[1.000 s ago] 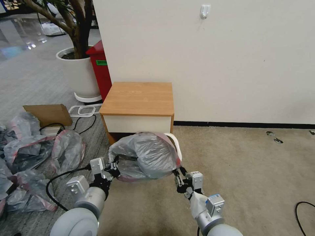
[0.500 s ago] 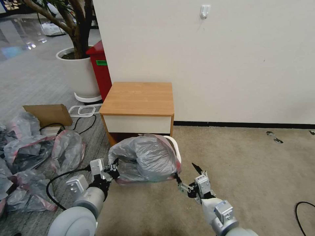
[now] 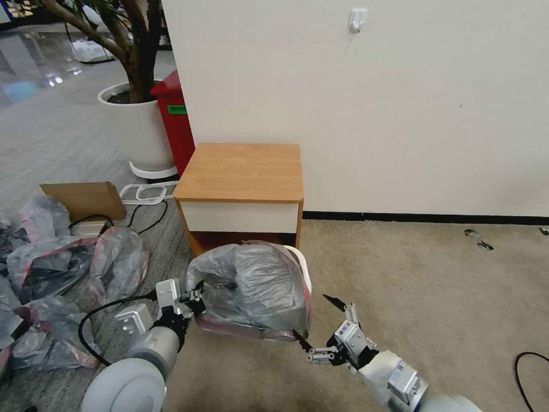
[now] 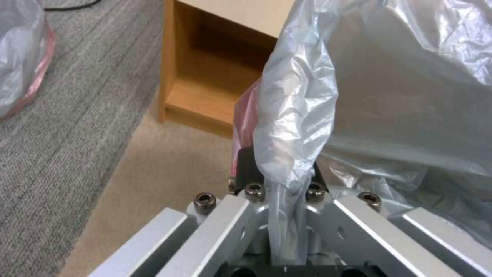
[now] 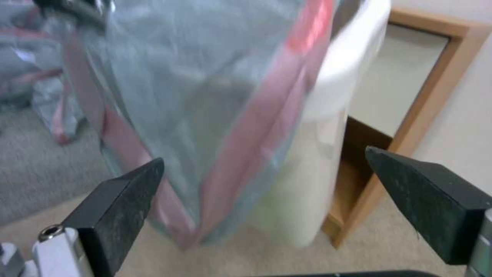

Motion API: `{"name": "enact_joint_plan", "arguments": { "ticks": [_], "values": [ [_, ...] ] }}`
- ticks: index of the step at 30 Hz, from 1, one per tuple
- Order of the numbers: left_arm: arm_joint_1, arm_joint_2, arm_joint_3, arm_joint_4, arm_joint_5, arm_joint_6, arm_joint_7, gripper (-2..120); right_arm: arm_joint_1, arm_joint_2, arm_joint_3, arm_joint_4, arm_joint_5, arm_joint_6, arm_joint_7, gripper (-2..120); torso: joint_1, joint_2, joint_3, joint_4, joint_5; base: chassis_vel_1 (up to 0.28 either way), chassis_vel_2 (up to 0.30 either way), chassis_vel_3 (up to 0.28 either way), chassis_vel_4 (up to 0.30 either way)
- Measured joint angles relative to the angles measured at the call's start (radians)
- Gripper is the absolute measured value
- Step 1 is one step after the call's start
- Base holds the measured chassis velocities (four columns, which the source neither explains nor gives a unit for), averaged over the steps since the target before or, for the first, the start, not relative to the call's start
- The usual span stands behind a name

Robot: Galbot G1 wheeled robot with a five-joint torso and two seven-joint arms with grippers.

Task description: Pick up the garbage bag from the table and place it over the trash can.

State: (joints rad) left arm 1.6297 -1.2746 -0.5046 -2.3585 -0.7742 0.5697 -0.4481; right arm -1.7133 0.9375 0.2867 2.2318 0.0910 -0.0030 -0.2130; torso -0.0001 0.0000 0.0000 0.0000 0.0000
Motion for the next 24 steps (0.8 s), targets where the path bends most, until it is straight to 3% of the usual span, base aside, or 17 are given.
{"name": "enact_joint_plan", "arguments": {
  "ticks": [8,14,24],
  "values": [
    [0.0,0.003,0.003,0.01,0.002,0.001,-0.001,0,0.0,0.028,0.013,0.02,0.014,0.025,0.053,100,0.0,0.0,0.0,0.0,-0.0001,0.0,0.0,0.0,0.0],
    [0.008,0.009,0.01,0.002,0.006,0.001,-0.001,0,0.047,0.072,-0.014,0.031,0.084,0.046,0.166,100,0.0,0.0,0.0,0.0,-0.0001,0.0,0.0,0.0,0.0],
    [0.011,0.009,0.016,-0.004,0.01,0.001,0.002,0,0.083,0.115,-0.065,0.011,0.22,0.016,0.201,97,0.0,0.0,0.0,0.0,-0.0001,0.0,0.0,0.0,0.0]
  ]
}}
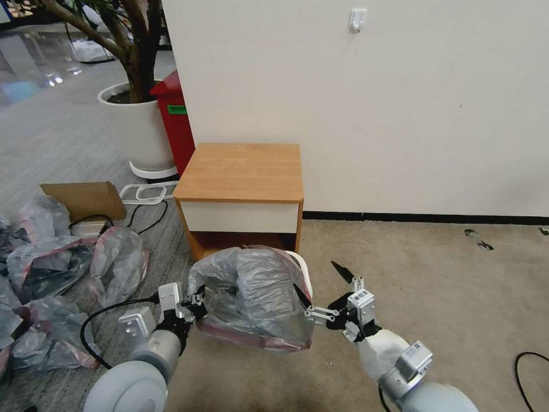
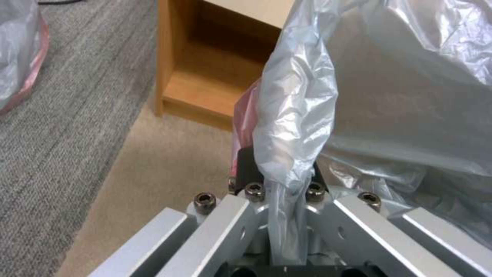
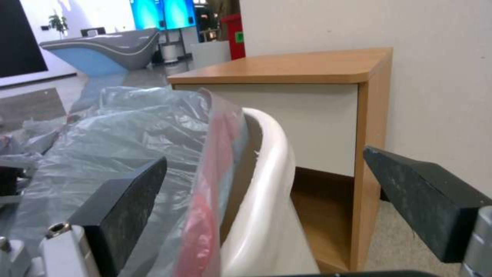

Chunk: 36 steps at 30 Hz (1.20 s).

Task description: Pick up the garbage bag from the table and place it over the trash can.

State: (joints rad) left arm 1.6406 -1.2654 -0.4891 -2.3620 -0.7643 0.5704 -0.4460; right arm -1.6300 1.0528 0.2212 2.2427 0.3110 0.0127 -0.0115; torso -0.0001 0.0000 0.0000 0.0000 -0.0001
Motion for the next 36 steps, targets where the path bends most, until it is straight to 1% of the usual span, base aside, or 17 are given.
{"name": "enact_joint_plan", "arguments": {
  "ticks": [2,4,5,8,9,10,11,12,13,14,15,19,20,24,25,28,36],
  "values": [
    [0.0,-0.002,0.002,-0.001,0.0,0.0,0.001,0,0.01,0.012,-0.006,-0.009,-0.012,0.004,0.0,94,0.0,0.0,0.0,0.0,0.0001,0.0,0.0,0.0,0.0],
    [0.002,-0.007,0.006,-0.003,0.001,-0.001,0.001,0,0.023,0.029,-0.013,-0.019,-0.037,0.007,0.006,86,0.0,0.0,0.0,0.0001,0.0,0.0,0.0,0.0,0.0],
    [0.002,-0.007,0.006,-0.003,0.001,-0.001,0.001,0,0.023,0.029,-0.013,-0.019,-0.037,0.007,0.006,86,0.0,0.0,0.0,0.0001,0.0,0.0,0.0,0.0,0.0],
    [0.003,-0.011,0.009,-0.003,0.003,-0.001,0.002,0,0.034,0.043,-0.015,-0.039,-0.084,0.023,0.011,72,0.0,0.0,0.0,0.0,0.0001,0.0,0.0,0.0,0.0],
    [0.003,-0.011,0.009,-0.003,0.003,-0.001,0.002,0,0.034,0.045,-0.015,-0.042,-0.09,0.027,0.011,69,0.0,0.0,0.0,0.0,0.0001,0.0,0.0,0.0,0.0],
    [0.003,-0.011,0.009,-0.003,0.003,-0.001,0.002,0,0.034,0.045,-0.015,-0.042,-0.09,0.027,0.011,69,0.0,0.0,0.0,0.0,0.0001,0.0,0.0,0.0,0.0],
    [0.003,-0.011,0.009,-0.003,0.004,-0.001,0.002,0,0.035,0.049,-0.015,-0.048,-0.105,0.037,0.012,63,0.0,0.0,0.0,0.0,0.0001,0.0,0.0,0.0,0.0],
    [0.003,-0.011,0.009,-0.003,0.004,-0.001,0.002,0,0.035,0.051,-0.016,-0.05,-0.11,0.04,0.012,59,0.0,0.0,0.0,0.0,0.0001,0.0,0.0,0.0,0.0],
    [0.002,-0.011,0.008,-0.003,0.004,-0.002,0.002,0,0.034,0.053,-0.017,-0.051,-0.115,0.042,0.013,52,0.0,0.0,0.0,0.0,0.0001,0.0,0.0,0.0,0.0],
    [0.002,-0.011,0.008,-0.003,0.004,-0.002,0.002,0,0.034,0.055,-0.017,-0.051,-0.118,0.043,0.013,49,0.0,0.0,0.0,0.0,0.0001,0.0,0.0,0.0,0.0],
    [0.002,-0.011,0.008,-0.003,0.004,-0.002,0.002,0,0.034,0.055,-0.017,-0.051,-0.118,0.043,0.013,49,0.0,0.0,0.0,0.0,0.0001,0.0,0.0,0.0,0.0],
    [0.0,-0.012,0.008,0.0,0.004,-0.002,0.002,0,0.033,0.063,-0.018,-0.051,-0.131,0.048,0.013,30,0.0,0.0,0.0,0.0,0.0001,0.0,0.0,0.0,0.0],
    [0.0,-0.012,0.008,0.0,0.004,-0.002,0.002,0,0.033,0.063,-0.018,-0.051,-0.131,0.048,0.013,30,0.0,0.0,0.0,0.0,0.0001,0.0,0.0,0.0,0.0],
    [-0.003,-0.011,0.009,0.005,0.003,-0.002,0.003,0,0.03,0.068,-0.018,-0.051,-0.138,0.051,0.012,14,0.0,0.0,0.0,0.0,0.0001,0.0,0.0,0.0,0.0],
    [-0.003,-0.011,0.009,0.005,0.003,-0.002,0.003,0,0.03,0.068,-0.018,-0.051,-0.138,0.051,0.012,14,0.0,0.0,0.0,0.0,0.0001,0.0,0.0,0.0,0.0],
    [-0.007,-0.009,0.009,0.012,0.003,-0.002,0.003,0,0.028,0.069,-0.014,-0.048,-0.141,0.055,0.012,0,0.0,0.0,0.0,0.0,0.0001,0.0,0.0,0.0,0.0],
    [-0.007,-0.01,0.017,0.018,0.003,-0.002,0.003,0,0.034,0.079,-0.011,-0.048,-0.147,0.061,0.013,0,0.0,0.0,0.0,0.0,0.0001,0.0,0.0,0.0,0.0]
  ]
}}
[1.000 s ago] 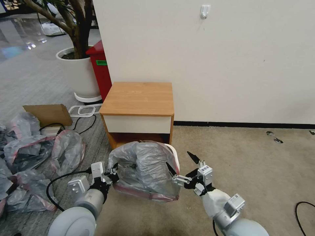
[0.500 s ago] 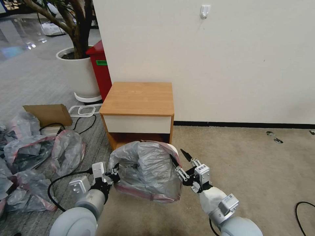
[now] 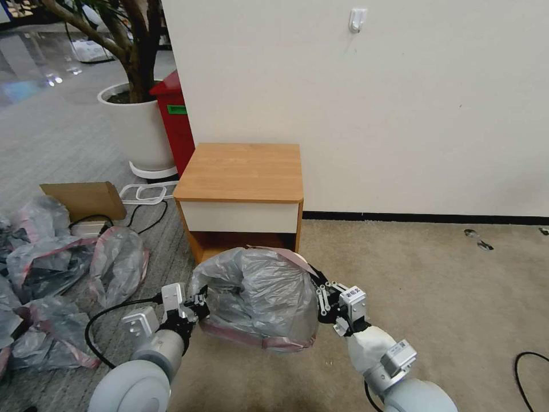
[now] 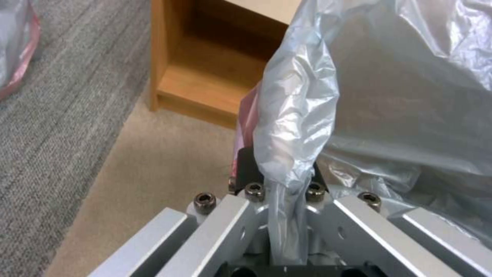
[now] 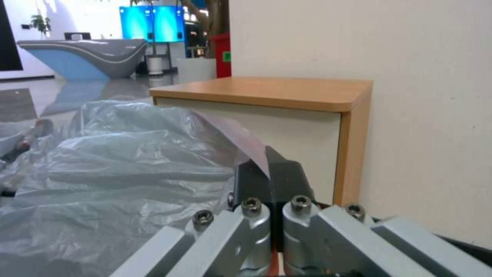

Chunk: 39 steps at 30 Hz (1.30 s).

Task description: Pick up the garbage bag from the table and place it over the trash can.

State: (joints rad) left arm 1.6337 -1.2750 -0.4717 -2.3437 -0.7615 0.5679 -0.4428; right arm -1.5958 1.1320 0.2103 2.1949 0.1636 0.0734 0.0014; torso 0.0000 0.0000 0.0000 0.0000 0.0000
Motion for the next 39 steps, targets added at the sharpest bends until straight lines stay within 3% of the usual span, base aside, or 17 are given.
{"name": "enact_joint_plan", "arguments": {
  "ticks": [7,21,22,29,39],
  "values": [
    [0.02,0.006,0.007,-0.011,0.018,-0.002,0.058,0,0.038,-0.006,0.025,-0.022,0.016,-0.006,0.018,0,0.0,0.0,0.0,0.0,0.0001,0.0,0.0,0.0,0.0],
    [0.02,-0.005,-0.005,-0.04,-0.1,-0.023,0.065,0,0.059,-0.017,0.039,-0.098,0.03,0.008,0.03,0,0.0,0.0,0.0,-0.0001,0.0,0.0,0.0,0.0,0.0],
    [0.015,-0.014,-0.007,-0.045,-0.167,-0.034,0.052,0,0.059,-0.003,0.027,-0.117,0.009,0.027,0.033,0,0.0,0.0,0.0,0.0,-0.0001,0.0,0.0,0.0,0.0],
    [0.012,-0.031,-0.005,-0.067,-0.277,-0.027,0.024,1,0.076,0.026,0.018,-0.179,-0.062,0.072,0.042,0,0.0,0.0,0.0,0.0,0.0,0.0,0.0,0.0,0.0],
    [0.014,-0.049,0.003,-0.072,-0.317,0.019,-0.004,1,0.129,0.07,0.03,-0.286,-0.333,0.13,0.144,0,0.0,0.0,0.0,0.0,-0.0001,0.0,0.0,0.0,0.0]
  ]
}}
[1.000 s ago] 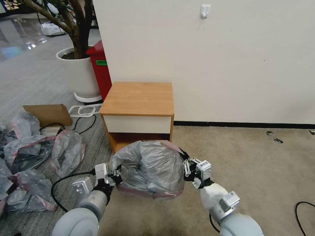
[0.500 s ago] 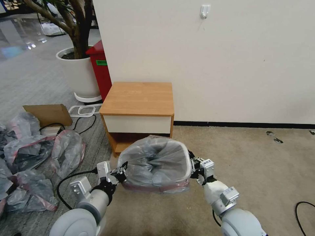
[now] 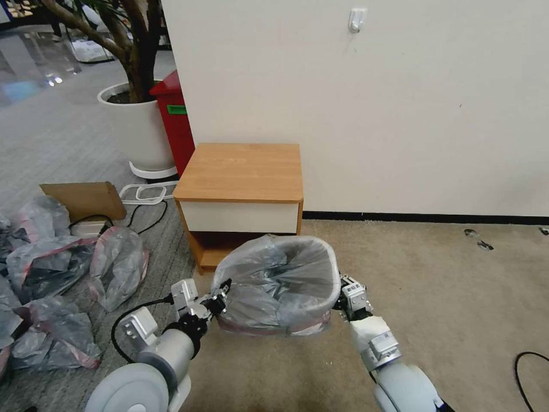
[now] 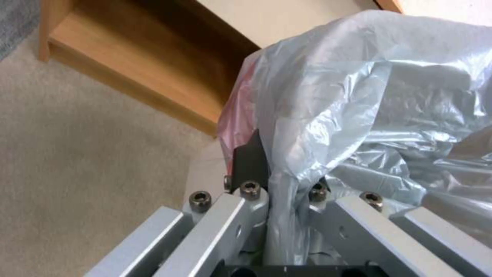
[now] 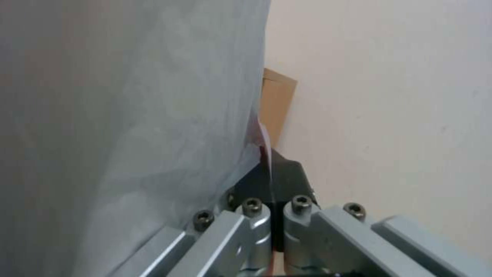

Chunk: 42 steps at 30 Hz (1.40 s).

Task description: Pick up the garbage bag from the table and place it over the trash can.

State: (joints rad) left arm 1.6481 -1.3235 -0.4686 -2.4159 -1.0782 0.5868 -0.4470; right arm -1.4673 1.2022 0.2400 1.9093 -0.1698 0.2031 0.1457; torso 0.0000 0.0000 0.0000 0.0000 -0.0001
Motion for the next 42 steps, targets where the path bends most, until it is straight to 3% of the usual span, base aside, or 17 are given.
{"name": "enact_joint_plan", "arguments": {
  "ticks": [13,20,32,38,42],
  "values": [
    [0.0,-0.038,-0.002,-0.02,-0.077,0.009,-0.028,3,0.059,0.037,0.023,-0.131,-0.225,0.109,0.022,0,0.0,0.0,0.0,0.0,0.0001,0.0,0.0,0.0,0.0],
    [-0.002,-0.047,-0.003,-0.019,-0.08,0.013,-0.033,3,0.065,0.039,0.027,-0.139,-0.256,0.113,0.042,0,0.0,0.0,0.0,0.0,0.0,0.0,0.0,0.0,0.0],
    [0.003,-0.064,-0.01,-0.02,-0.125,0.038,-0.049,3,0.077,0.041,0.082,-0.158,-0.544,0.143,0.057,0,0.0,0.0,0.0,0.0,0.0001,0.0,0.0,0.0,0.0],
    [0.004,-0.061,-0.011,-0.024,-0.13,0.04,-0.049,3,0.077,0.035,0.105,-0.156,-0.616,0.142,0.08,0,0.0,0.0,0.0,0.0,0.0001,0.0,0.0,0.0,0.0],
    [0.003,-0.065,-0.008,-0.024,-0.13,0.041,-0.049,3,0.079,0.03,0.127,-0.165,-0.665,0.149,0.088,9,0.0,0.0,0.0,0.0,0.0001,0.0,0.0,0.0,0.0]
  ]
}}
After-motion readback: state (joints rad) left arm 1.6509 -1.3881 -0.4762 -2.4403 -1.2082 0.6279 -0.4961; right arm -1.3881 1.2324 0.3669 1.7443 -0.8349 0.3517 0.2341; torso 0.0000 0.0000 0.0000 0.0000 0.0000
